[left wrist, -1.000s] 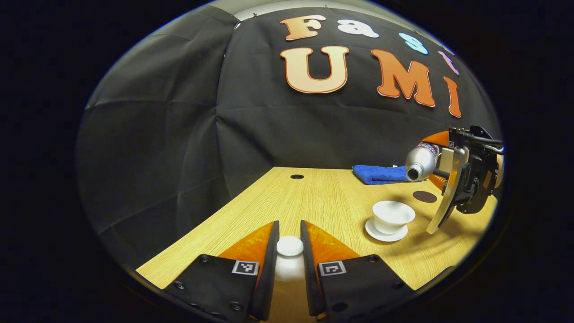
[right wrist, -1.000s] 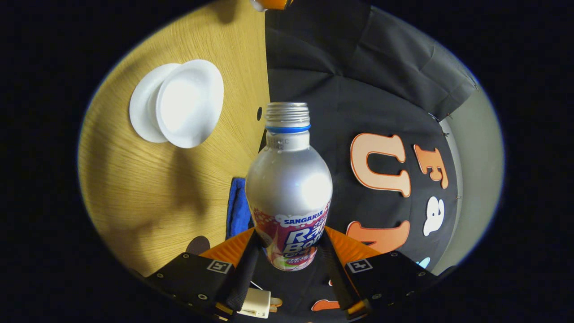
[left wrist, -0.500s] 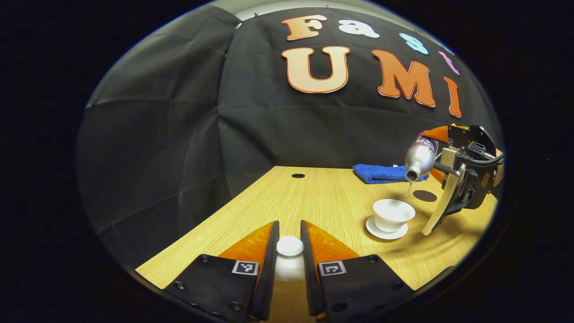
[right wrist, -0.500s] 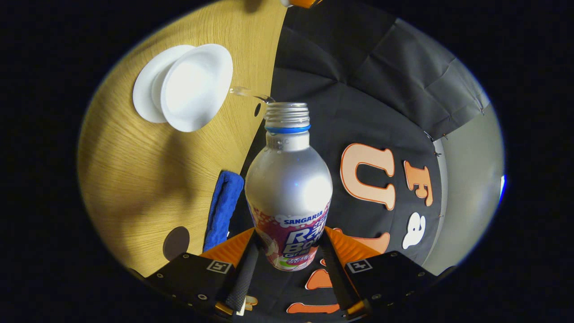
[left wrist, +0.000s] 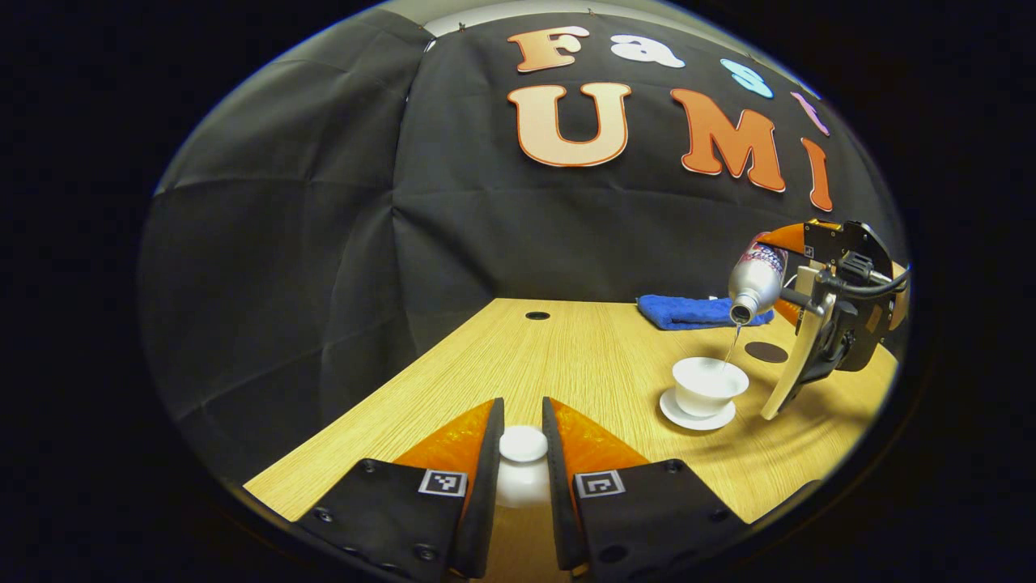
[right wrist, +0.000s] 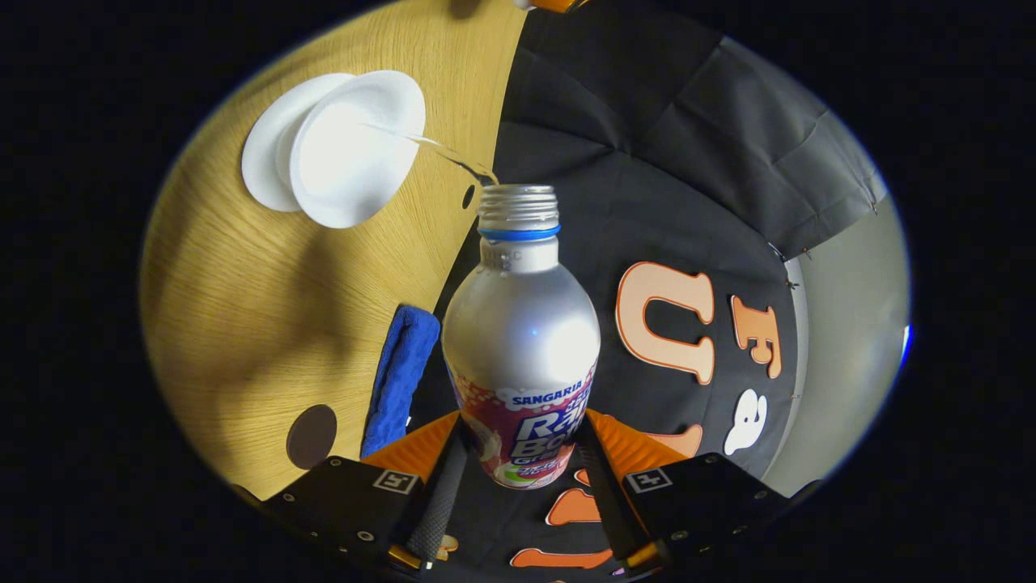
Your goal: Open the teacup lid with one hand, grasp the water bottle and pour water into the teacup with the other hand; after pouring, place the water bottle on the coaster and then close the teacup lid.
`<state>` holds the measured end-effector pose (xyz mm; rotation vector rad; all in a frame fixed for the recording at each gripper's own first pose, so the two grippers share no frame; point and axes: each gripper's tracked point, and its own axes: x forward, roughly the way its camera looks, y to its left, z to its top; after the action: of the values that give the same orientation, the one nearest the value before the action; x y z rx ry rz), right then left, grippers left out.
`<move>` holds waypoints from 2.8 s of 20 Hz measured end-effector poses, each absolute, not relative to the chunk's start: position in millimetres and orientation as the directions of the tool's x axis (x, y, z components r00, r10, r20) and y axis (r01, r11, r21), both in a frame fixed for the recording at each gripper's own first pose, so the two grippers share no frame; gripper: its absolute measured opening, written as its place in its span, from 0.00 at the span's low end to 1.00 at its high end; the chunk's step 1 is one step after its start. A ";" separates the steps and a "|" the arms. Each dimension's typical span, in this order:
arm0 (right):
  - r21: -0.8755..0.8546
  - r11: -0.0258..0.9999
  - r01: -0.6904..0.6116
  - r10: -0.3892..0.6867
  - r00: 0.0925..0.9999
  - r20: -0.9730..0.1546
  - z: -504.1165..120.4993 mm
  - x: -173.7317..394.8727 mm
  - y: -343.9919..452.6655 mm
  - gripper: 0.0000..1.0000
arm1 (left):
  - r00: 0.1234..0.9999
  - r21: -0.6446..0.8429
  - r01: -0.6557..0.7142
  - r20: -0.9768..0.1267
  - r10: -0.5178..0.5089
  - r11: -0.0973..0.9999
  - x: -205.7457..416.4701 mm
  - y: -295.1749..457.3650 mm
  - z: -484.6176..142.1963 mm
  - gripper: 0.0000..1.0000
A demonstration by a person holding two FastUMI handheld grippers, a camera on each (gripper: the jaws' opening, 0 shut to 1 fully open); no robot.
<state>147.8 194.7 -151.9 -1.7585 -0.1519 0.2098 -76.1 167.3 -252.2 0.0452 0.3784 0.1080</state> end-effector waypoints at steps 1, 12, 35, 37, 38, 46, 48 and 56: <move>-0.980 -0.200 -0.011 0.219 0.974 -0.056 -151.8 146.4 195.8 0.77 | 0.923 0.065 -0.096 -0.368 0.114 0.993 -76.3 167.0 -252.9 0.35; -0.969 -0.247 0.024 0.243 0.969 -0.038 -146.1 148.6 198.0 0.77 | 0.927 0.069 -0.088 -0.361 0.107 0.994 -74.7 164.2 -250.1 0.35; -0.928 -0.369 0.050 0.310 0.948 -0.072 -161.6 153.2 208.9 0.77 | 0.928 0.061 -0.079 -0.361 0.096 0.995 -76.1 158.6 -249.3 0.35; -0.925 -0.375 0.062 0.318 0.946 -0.066 -163.6 147.0 212.4 0.77 | 0.927 0.061 -0.081 -0.363 0.098 0.995 -75.8 159.7 -251.4 0.35; -0.925 -0.375 0.067 0.321 0.945 -0.061 -163.9 147.8 213.6 0.77 | 0.926 0.062 -0.080 -0.364 0.098 0.995 -75.5 159.5 -251.2 0.35; -0.929 -0.362 0.077 0.332 0.942 -0.052 -163.9 145.8 216.0 0.78 | 0.932 0.059 -0.079 -0.349 0.095 0.995 -76.1 157.8 -245.9 0.35; -0.933 -0.352 0.078 0.337 0.940 -0.049 -163.4 144.5 217.8 0.78 | 0.934 0.057 -0.077 -0.344 0.092 0.995 -75.3 155.8 -244.1 0.35; -0.977 -0.169 -0.133 0.292 0.940 -0.179 -190.0 145.8 204.9 0.78 | 0.942 0.050 -0.069 -0.327 0.081 0.996 -70.7 147.7 -236.1 0.34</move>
<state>145.8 204.9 -190.0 -1.7012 -0.1211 0.3771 -70.7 147.7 -236.1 0.0384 0.3346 0.0765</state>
